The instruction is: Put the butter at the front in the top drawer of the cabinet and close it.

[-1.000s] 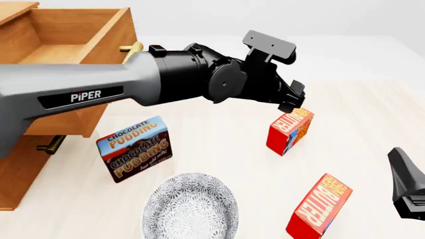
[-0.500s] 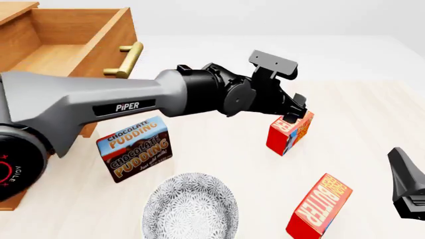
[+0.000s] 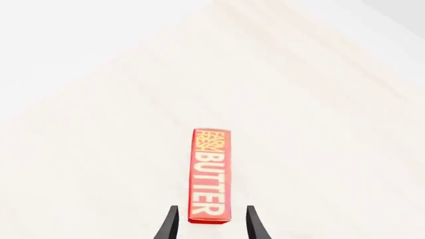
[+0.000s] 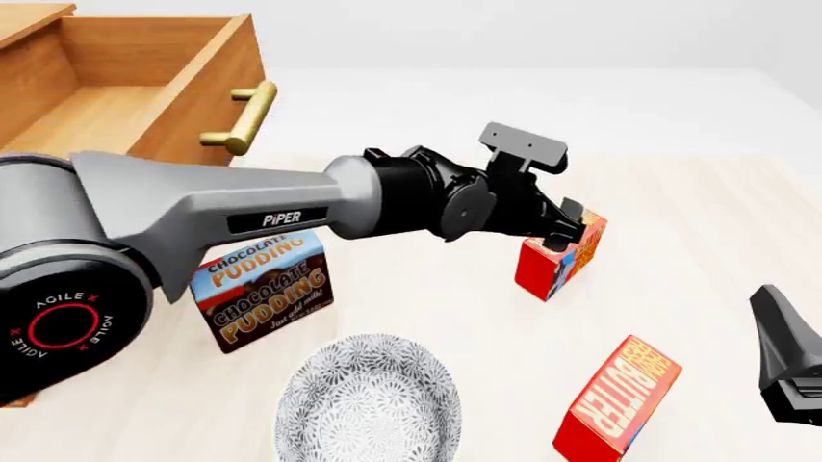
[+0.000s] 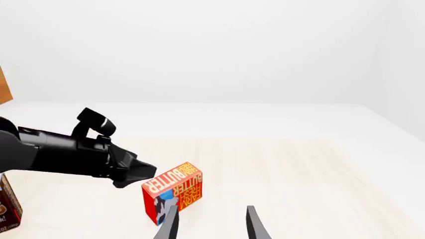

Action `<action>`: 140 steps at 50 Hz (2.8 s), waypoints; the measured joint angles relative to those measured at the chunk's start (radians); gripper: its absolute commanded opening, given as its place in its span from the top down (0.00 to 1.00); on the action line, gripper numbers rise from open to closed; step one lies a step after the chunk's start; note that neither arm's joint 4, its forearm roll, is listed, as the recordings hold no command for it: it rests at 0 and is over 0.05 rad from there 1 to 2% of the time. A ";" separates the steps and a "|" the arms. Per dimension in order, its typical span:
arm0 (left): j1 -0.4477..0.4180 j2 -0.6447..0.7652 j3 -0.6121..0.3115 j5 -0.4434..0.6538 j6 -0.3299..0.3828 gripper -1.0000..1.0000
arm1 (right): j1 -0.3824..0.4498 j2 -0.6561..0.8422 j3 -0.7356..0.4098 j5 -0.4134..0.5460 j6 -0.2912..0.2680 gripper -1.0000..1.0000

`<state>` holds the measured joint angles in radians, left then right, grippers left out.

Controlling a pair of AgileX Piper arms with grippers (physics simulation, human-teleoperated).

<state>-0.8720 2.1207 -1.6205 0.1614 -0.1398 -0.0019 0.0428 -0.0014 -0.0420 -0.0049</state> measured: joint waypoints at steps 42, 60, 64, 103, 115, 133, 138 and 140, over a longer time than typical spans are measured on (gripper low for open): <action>-0.005 0.101 -0.012 -0.041 -0.045 0.00 | 0.000 0.007 0.000 -0.007 0.000 0.00; -0.003 0.125 -0.018 -0.043 -0.048 0.00 | 0.000 0.000 -0.001 0.001 0.000 0.00; -0.004 0.133 -0.022 -0.043 -0.050 0.00 | 0.000 -0.001 -0.001 0.002 0.000 0.00; -0.012 0.223 -0.113 -0.018 -0.062 0.00 | 0.000 -0.002 -0.002 0.004 0.000 0.00; -0.013 0.246 -0.169 0.014 -0.060 0.00 | 0.000 -0.002 -0.002 0.004 0.000 0.00; -0.015 0.265 -0.226 0.048 -0.052 1.00 | 0.000 -0.002 -0.002 0.004 0.000 0.00; -0.015 0.260 -0.219 0.050 -0.051 1.00 | 0.000 -0.002 -0.002 0.004 0.000 0.00; -0.015 0.256 -0.214 0.050 -0.051 1.00 | 0.000 -0.002 -0.002 0.004 0.000 0.00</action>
<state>-0.8869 2.3770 -1.8345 0.2111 -0.1909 -0.0016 0.0404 -0.0031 -0.0379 -0.0049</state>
